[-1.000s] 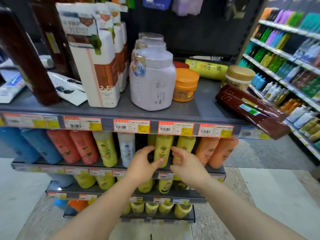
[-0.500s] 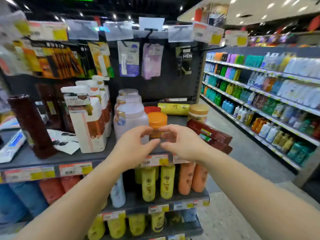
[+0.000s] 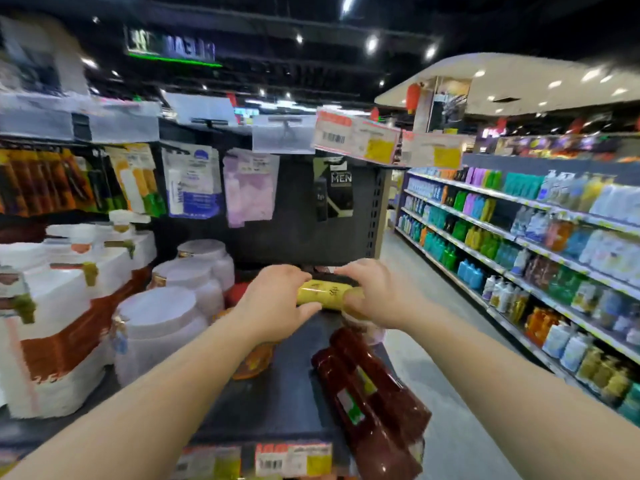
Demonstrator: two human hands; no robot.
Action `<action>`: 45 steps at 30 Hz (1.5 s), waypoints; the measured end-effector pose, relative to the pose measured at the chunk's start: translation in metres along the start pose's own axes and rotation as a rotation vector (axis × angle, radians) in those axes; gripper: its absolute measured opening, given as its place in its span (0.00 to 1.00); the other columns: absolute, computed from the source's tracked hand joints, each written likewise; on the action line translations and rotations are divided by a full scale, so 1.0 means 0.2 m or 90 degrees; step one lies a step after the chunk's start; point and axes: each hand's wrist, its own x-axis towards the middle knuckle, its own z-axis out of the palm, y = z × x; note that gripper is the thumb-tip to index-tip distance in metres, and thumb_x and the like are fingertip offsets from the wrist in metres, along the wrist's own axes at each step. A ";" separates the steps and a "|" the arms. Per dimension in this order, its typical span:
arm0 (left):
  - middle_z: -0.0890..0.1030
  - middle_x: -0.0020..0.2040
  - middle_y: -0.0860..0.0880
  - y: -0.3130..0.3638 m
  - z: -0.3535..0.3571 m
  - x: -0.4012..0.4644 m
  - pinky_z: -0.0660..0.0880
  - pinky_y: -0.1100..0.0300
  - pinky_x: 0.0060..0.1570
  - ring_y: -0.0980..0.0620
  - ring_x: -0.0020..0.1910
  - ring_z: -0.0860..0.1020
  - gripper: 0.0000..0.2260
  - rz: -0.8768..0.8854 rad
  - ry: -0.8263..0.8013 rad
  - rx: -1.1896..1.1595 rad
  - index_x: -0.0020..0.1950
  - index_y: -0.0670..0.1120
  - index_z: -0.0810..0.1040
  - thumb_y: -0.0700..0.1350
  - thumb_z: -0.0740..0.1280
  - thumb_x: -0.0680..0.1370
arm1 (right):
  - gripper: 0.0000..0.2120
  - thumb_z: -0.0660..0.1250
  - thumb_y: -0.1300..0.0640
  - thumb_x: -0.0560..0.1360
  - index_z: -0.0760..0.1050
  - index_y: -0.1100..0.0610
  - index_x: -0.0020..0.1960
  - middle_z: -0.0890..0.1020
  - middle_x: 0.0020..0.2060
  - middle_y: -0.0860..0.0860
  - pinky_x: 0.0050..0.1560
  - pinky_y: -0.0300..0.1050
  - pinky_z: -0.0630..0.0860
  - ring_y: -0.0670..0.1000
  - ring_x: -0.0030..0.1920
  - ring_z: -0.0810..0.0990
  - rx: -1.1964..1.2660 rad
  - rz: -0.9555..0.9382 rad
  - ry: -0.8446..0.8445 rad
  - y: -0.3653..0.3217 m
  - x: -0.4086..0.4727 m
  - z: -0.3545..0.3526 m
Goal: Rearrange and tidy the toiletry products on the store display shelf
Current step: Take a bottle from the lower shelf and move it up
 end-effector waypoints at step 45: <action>0.70 0.63 0.50 -0.22 0.58 0.60 0.70 0.52 0.60 0.49 0.60 0.67 0.28 -0.112 -0.153 0.095 0.68 0.52 0.69 0.53 0.73 0.70 | 0.41 0.73 0.40 0.67 0.60 0.46 0.74 0.70 0.68 0.46 0.68 0.46 0.64 0.49 0.68 0.67 0.169 -0.047 0.021 0.43 0.41 0.40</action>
